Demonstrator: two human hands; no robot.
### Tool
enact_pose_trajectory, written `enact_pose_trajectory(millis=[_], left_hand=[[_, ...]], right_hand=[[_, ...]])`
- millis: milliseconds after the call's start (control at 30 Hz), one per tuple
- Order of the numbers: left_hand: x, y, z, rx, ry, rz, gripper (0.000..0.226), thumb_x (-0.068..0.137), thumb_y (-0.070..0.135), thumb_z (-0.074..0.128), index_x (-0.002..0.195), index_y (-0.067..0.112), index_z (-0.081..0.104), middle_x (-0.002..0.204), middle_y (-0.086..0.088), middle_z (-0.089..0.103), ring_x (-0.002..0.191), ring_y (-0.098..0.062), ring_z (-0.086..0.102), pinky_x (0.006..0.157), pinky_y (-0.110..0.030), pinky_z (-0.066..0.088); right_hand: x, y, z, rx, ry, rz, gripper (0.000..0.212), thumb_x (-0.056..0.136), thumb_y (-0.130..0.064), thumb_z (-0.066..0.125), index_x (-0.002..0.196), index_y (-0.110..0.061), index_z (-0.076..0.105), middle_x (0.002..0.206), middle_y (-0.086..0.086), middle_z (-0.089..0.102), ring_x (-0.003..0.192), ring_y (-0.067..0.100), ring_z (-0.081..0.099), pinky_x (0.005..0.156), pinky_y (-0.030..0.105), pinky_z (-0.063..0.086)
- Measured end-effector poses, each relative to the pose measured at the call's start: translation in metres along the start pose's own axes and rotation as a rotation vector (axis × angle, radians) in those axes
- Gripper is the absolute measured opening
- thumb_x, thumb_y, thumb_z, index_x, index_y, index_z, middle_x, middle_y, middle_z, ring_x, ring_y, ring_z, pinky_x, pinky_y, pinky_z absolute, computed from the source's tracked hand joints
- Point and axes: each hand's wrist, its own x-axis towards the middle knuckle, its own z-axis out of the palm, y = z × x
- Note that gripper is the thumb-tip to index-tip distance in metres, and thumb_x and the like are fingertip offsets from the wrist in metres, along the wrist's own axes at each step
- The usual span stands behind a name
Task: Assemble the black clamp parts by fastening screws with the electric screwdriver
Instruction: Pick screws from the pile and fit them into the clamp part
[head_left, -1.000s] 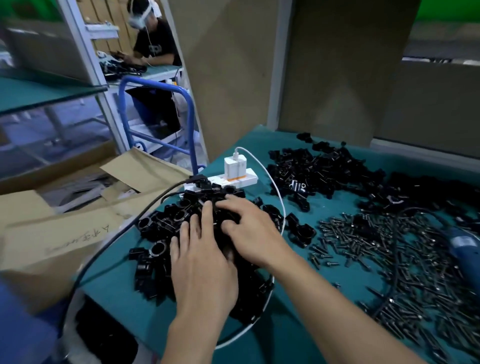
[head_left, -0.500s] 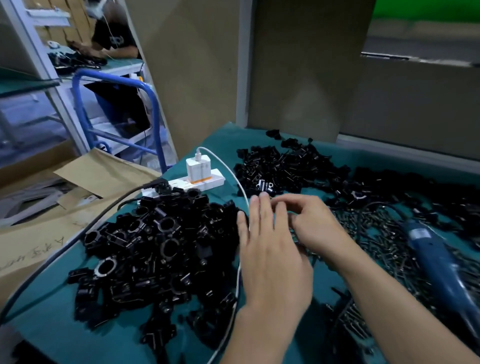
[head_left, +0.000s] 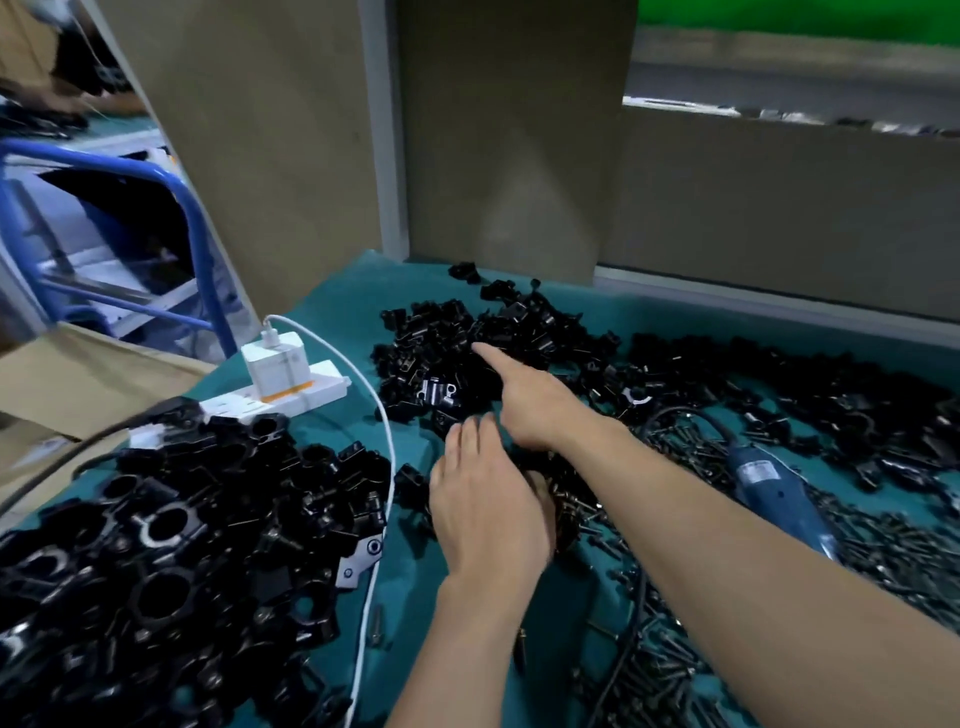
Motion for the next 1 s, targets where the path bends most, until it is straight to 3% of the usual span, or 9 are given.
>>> enact_pose_trajectory(millis=[167,367,500,600,667,767,833,933,1000], left_hand=[[0.004,0.000,-0.003,0.013,0.033,-0.021,0.074,0.097,0.036,0.058,0.162,0.022,0.026,0.166,0.007,0.034,0.156,-0.013,0.024,0.125,-0.033,0.020],[0.006,-0.002,-0.005,0.043,0.013,-0.008,0.073,0.100,0.039,0.056,0.163,0.020,0.024,0.166,0.005,0.035,0.155,-0.014,0.026,0.124,-0.032,0.023],[0.001,0.002,-0.010,0.091,0.048,0.002,0.067,0.100,0.034,0.057,0.160,0.019,0.032,0.163,0.004,0.040,0.153,-0.017,0.029,0.125,-0.036,0.020],[-0.007,0.012,-0.017,0.016,0.166,0.095,0.062,0.095,0.030,0.066,0.152,0.017,0.047,0.150,0.002,0.056,0.144,-0.020,0.042,0.123,-0.039,0.027],[-0.017,0.021,-0.020,-0.161,0.188,0.181,0.069,0.089,0.029,0.072,0.152,0.023,0.047,0.132,0.001,0.066,0.127,-0.021,0.055,0.111,-0.040,0.041],[-0.038,0.033,-0.019,-0.428,-0.040,0.290,0.079,0.085,0.038,0.064,0.155,0.051,0.028,0.115,0.010,0.069,0.095,-0.014,0.066,0.088,-0.036,0.053],[-0.047,0.039,-0.015,-0.564,-0.206,0.347,0.066,0.086,0.044,0.058,0.145,0.062,0.035,0.106,0.012,0.072,0.082,-0.011,0.067,0.081,-0.038,0.057],[-0.049,0.049,-0.008,-0.695,-0.289,0.351,0.035,0.089,0.046,0.058,0.122,0.055,0.056,0.093,0.014,0.075,0.079,-0.010,0.070,0.077,-0.038,0.058],[-0.049,0.052,-0.004,-0.744,-0.337,0.275,0.022,0.091,0.040,0.059,0.111,0.049,0.062,0.091,0.012,0.076,0.082,-0.013,0.072,0.081,-0.044,0.058]], right_hand=[[0.010,-0.005,0.008,-0.008,0.133,0.021,0.069,0.091,-0.005,0.068,0.148,-0.027,0.037,0.128,0.008,0.057,0.112,0.032,0.056,0.088,0.046,0.052],[-0.015,-0.011,0.002,-0.072,0.076,0.109,0.064,0.089,0.005,0.054,0.147,-0.019,0.042,0.083,0.005,0.056,0.070,0.024,0.052,0.052,0.033,0.038],[-0.057,-0.004,-0.011,0.007,0.269,0.195,0.075,0.084,0.008,0.058,0.145,-0.033,0.042,0.100,0.005,0.054,0.075,0.024,0.053,0.063,0.036,0.043],[-0.093,0.009,-0.019,0.173,0.405,0.262,0.059,0.086,0.002,0.065,0.124,-0.042,0.056,0.107,-0.003,0.061,0.083,0.019,0.060,0.071,0.035,0.052],[-0.119,0.022,-0.018,0.481,0.422,0.269,0.044,0.085,-0.001,0.073,0.108,-0.037,0.062,0.096,-0.010,0.074,0.082,0.014,0.069,0.073,0.031,0.057],[-0.165,0.038,-0.014,0.863,0.450,0.268,0.041,0.085,0.004,0.076,0.103,-0.031,0.068,0.086,-0.005,0.079,0.078,0.013,0.073,0.077,0.036,0.059],[-0.188,0.051,-0.009,0.923,0.464,0.286,0.042,0.089,0.006,0.072,0.105,-0.033,0.068,0.087,0.000,0.079,0.080,0.021,0.074,0.080,0.043,0.060],[-0.211,0.065,-0.002,1.028,0.450,0.306,0.044,0.090,0.006,0.070,0.113,-0.032,0.069,0.092,0.013,0.078,0.082,0.035,0.070,0.087,0.058,0.057],[-0.219,0.066,0.003,1.075,0.395,0.297,0.045,0.092,0.003,0.069,0.119,-0.032,0.069,0.083,0.008,0.075,0.077,0.025,0.062,0.078,0.050,0.054]])
